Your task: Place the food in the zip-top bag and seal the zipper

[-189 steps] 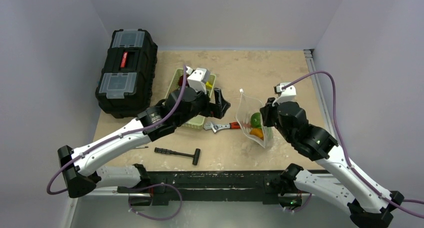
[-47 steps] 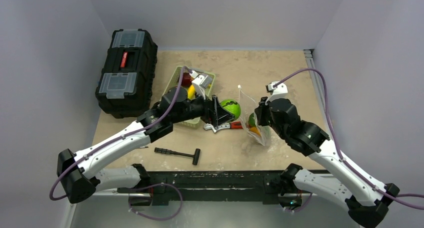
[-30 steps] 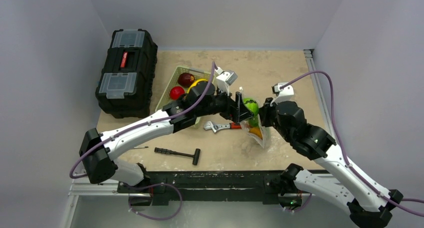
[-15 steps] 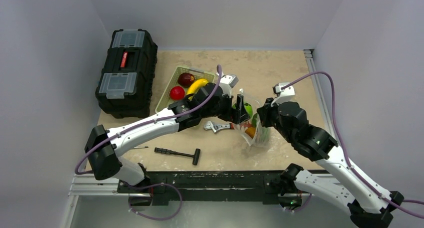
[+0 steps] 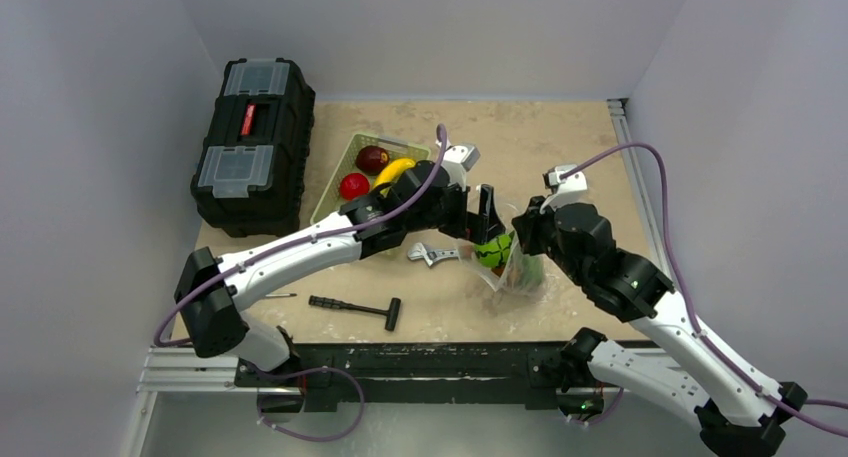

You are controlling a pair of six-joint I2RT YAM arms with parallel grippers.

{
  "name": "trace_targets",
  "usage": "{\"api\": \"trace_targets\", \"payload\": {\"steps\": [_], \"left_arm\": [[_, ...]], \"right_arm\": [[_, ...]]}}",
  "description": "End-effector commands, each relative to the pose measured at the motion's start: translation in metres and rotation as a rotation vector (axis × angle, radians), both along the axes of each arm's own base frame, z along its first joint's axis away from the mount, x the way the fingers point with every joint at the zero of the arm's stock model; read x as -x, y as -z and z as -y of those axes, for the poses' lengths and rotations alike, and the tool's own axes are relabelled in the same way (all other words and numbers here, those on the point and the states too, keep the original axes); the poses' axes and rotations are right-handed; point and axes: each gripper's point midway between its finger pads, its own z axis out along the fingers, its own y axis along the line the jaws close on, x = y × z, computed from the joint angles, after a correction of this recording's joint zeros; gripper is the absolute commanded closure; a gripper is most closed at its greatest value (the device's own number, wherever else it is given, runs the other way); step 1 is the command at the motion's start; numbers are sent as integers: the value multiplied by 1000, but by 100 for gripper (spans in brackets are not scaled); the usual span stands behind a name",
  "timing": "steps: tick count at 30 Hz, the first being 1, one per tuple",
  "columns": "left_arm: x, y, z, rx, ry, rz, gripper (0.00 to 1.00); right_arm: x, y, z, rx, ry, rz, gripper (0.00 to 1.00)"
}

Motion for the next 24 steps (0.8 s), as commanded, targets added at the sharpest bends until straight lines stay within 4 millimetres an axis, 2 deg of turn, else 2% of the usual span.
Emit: {"api": "trace_targets", "payload": {"steps": [1, 6, 9, 10, 14, 16, 20, 24], "left_arm": [[4, -45, -17, 64, -14, 102, 0], [-2, -61, -42, 49, -95, 178, 0], [-5, -62, -56, 50, -159, 187, 0], [-5, -62, -62, 60, -184, 184, 0], [-3, -65, -83, 38, -226, 204, 0], [-5, -65, -97, -9, -266, 216, 0], [-20, -47, -125, -91, -388, 181, 0], [-37, -15, -143, -104, -476, 64, 0]], "right_arm": [[-6, -15, -7, -25, -13, 48, 100], [-4, -11, -5, -22, -7, 36, 100], [-1, -8, -6, -23, -20, 23, 100], [1, -15, -9, -42, -35, 28, 100], [-3, -46, 1, -79, 15, 98, 100], [-6, -45, 4, -70, 38, 102, 100], [-7, -22, 5, -22, 55, 43, 100], [-6, -23, 16, -13, 97, 51, 100]]}}
